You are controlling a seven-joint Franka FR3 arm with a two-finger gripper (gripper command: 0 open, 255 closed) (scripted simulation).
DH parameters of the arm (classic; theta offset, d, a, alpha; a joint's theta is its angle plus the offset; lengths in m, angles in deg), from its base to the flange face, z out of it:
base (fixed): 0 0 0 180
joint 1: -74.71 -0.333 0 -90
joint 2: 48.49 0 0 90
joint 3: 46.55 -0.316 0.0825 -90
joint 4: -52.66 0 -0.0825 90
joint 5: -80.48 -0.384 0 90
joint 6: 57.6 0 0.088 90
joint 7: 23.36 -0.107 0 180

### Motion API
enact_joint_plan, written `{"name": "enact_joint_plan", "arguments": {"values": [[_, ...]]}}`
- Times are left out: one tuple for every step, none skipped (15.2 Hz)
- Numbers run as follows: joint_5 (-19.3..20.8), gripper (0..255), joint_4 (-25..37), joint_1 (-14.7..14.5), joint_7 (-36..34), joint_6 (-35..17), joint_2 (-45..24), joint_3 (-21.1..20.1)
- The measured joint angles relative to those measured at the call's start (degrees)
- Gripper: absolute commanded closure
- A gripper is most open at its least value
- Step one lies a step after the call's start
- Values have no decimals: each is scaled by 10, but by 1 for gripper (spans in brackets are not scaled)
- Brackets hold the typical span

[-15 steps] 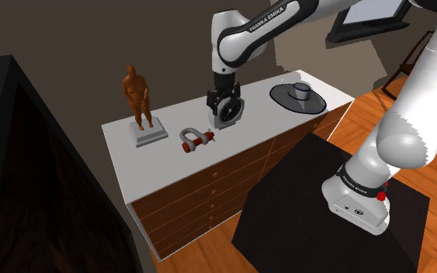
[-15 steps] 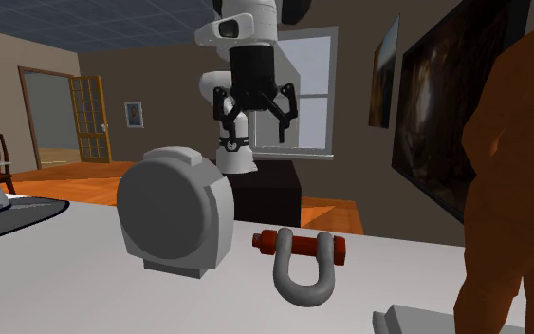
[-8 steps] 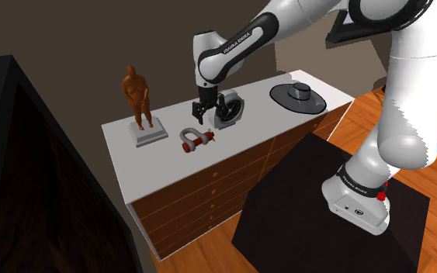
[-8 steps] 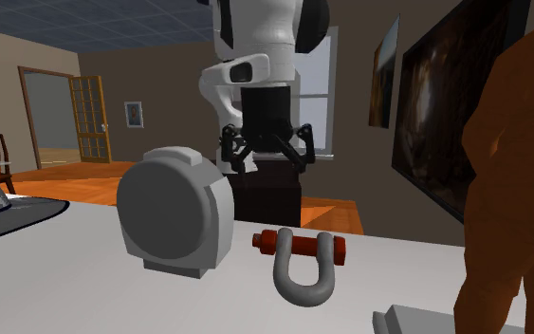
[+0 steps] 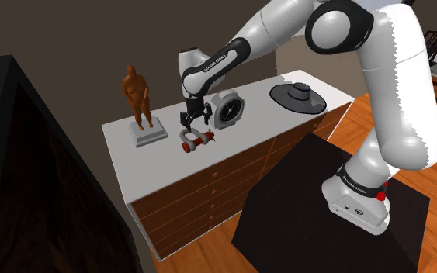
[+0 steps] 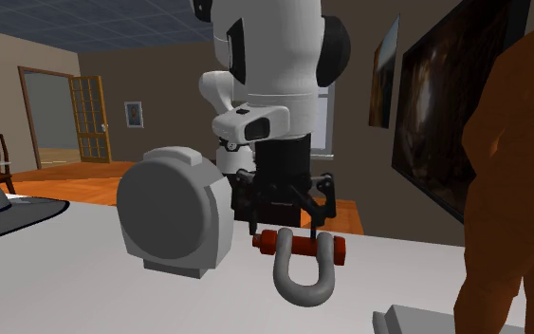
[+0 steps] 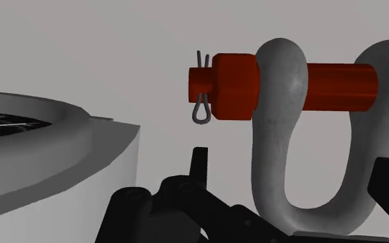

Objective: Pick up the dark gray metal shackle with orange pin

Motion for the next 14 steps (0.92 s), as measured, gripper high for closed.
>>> {"name": "enact_joint_plan", "arguments": {"values": [[1,0,0,0,0,-6,-7,1],[1,0,3,-1,0,-10,-13,1],[2,0,6,-1,0,-14,-21,2],[2,0,7,-2,0,-18,-25,2],[3,0,8,-3,-2,-25,-33,3],[3,0,8,-3,-1,-28,-36,3],[3,255,8,-3,-1,-29,-37,3],[3,255,8,-3,-1,-29,-38,3],[3,255,8,-3,-1,-29,-38,3],[3,255,8,-3,-1,-29,-38,3],[3,255,8,-3,-1,-29,-38,3],[3,255,8,-3,-1,-29,-38,3],[3,255,8,-3,-1,-29,-38,3],[3,255,8,-3,-1,-29,-38,3]]}}
